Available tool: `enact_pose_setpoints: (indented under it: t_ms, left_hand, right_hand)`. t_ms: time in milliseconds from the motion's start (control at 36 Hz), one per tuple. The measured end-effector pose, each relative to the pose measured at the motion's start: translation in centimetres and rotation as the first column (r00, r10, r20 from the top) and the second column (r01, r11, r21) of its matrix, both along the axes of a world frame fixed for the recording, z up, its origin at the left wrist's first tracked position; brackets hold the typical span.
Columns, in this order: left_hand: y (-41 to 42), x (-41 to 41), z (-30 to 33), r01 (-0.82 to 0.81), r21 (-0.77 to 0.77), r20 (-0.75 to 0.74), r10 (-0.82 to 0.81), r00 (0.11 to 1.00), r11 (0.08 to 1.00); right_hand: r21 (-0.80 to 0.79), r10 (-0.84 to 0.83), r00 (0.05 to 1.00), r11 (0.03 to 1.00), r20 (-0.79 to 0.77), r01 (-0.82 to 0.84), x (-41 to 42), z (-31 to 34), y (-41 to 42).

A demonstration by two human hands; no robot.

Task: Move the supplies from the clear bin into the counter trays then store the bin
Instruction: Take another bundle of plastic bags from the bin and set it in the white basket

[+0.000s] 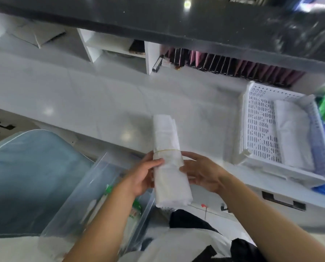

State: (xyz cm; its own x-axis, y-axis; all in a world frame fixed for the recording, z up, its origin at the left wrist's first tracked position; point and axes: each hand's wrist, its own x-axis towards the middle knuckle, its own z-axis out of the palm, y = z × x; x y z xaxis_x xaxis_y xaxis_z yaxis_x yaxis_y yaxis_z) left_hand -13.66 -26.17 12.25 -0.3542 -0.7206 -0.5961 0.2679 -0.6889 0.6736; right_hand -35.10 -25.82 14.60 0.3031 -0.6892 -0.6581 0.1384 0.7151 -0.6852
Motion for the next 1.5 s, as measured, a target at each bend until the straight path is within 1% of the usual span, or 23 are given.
enact_pose_setpoints:
  t_ms: [111,250,306,361,444,639,750,806,833,889,944,1000,1056,1111,1139,1222,1306,1333,1389,1444,1500]
  left_hand:
    - [1.7,-2.4,1.0,0.104,-0.081,-0.056,-0.109,0.992,0.991]
    - [2.8,-6.9,4.7,0.239,-0.197,-0.102,-0.262,0.960,0.951]
    - [2.7,-8.7,6.1,0.297,-0.240,-0.090,-0.325,0.941,0.924]
    - [2.5,-10.4,7.3,0.344,-0.266,-0.074,-0.375,0.924,0.901]
    - [1.8,-12.7,8.7,0.400,-0.305,-0.020,-0.426,0.905,0.864]
    - [-1.9,-17.5,10.7,0.517,-0.343,0.106,-0.515,0.851,0.784]
    - [-4.7,-20.7,11.5,0.561,-0.322,0.182,-0.532,0.827,0.762]
    - [-6.2,-22.3,11.2,0.553,-0.319,0.229,-0.504,0.833,0.770]
    - [-7.1,-23.2,10.9,0.525,-0.329,0.264,-0.457,0.849,0.785]
    - [-9.0,-24.7,9.6,0.428,-0.346,0.358,-0.304,0.883,0.835]
    - [-10.7,-26.0,8.1,0.359,-0.350,0.439,-0.188,0.879,0.865]
    - [-12.0,-27.1,6.7,0.375,-0.314,0.484,-0.193,0.853,0.872]
    - [-12.8,-28.1,5.8,0.416,-0.242,0.477,-0.265,0.838,0.877]
    - [-13.3,-29.0,5.2,0.439,-0.200,0.443,-0.319,0.838,0.876]
    - [-13.5,-29.4,4.9,0.438,-0.193,0.442,-0.321,0.838,0.878]
    - [-14.2,-30.0,4.4,0.389,-0.180,0.464,-0.271,0.843,0.903]
    - [-14.5,-29.8,4.0,0.344,-0.150,0.440,-0.249,0.863,0.927]
    - [-14.6,-29.7,3.9,0.335,-0.139,0.427,-0.249,0.869,0.932]
    - [-14.8,-29.4,3.7,0.327,-0.118,0.391,-0.259,0.883,0.938]
    - [-14.9,-29.2,3.6,0.331,-0.111,0.370,-0.271,0.889,0.937]
    - [-15.0,-29.1,3.4,0.335,-0.109,0.367,-0.275,0.889,0.936]
  right_hand:
    - [-0.081,-0.141,0.990,0.987,-0.018,0.139,-2.6,1.3,3.9]
    - [-0.184,-0.285,0.958,0.944,-0.030,0.275,-6.7,5.1,6.9]
    - [-0.244,-0.292,0.956,0.930,-0.037,0.274,-8.4,6.7,7.6]
    - [-0.304,-0.257,0.965,0.924,-0.045,0.232,-10.1,8.0,8.2]
    - [-0.343,-0.237,0.971,0.915,-0.027,0.213,-12.4,8.9,8.4]
    - [-0.382,-0.358,0.928,0.848,0.100,0.368,-16.3,8.4,5.5]
    - [-0.360,-0.390,0.916,0.844,0.097,0.397,-19.5,7.6,3.1]
    - [-0.331,-0.409,0.907,0.846,0.100,0.418,-21.5,7.1,1.9]
    - [-0.315,-0.419,0.903,0.847,0.098,0.427,-22.6,6.7,1.3]
    - [-0.285,-0.440,0.894,0.849,0.083,0.444,-24.7,6.0,-0.1]
    - [-0.249,-0.456,0.888,0.854,0.064,0.457,-26.9,5.1,-1.3]
    - [-0.211,-0.468,0.882,0.858,0.058,0.469,-29.1,4.1,-2.5]
    - [-0.186,-0.469,0.882,0.864,0.043,0.469,-30.9,3.2,-3.9]
    - [-0.164,-0.469,0.883,0.870,0.018,0.465,-32.0,2.4,-5.3]
    - [-0.150,-0.465,0.885,0.875,0.000,0.460,-32.3,2.1,-6.1]
    - [-0.140,-0.425,0.904,0.899,-0.048,0.416,-32.3,1.2,-8.6]
    - [-0.137,-0.351,0.935,0.930,-0.059,0.341,-31.2,0.9,-10.8]
    - [-0.137,-0.322,0.942,0.941,-0.092,0.308,-30.8,0.8,-11.4]
    - [-0.156,-0.247,0.934,0.965,-0.258,0.212,-29.9,0.7,-12.2]
    - [-0.199,-0.174,0.866,0.976,-0.468,0.088,-29.3,0.4,-12.3]
    - [-0.231,-0.162,0.794,0.973,-0.586,0.028,-28.8,0.2,-11.8]
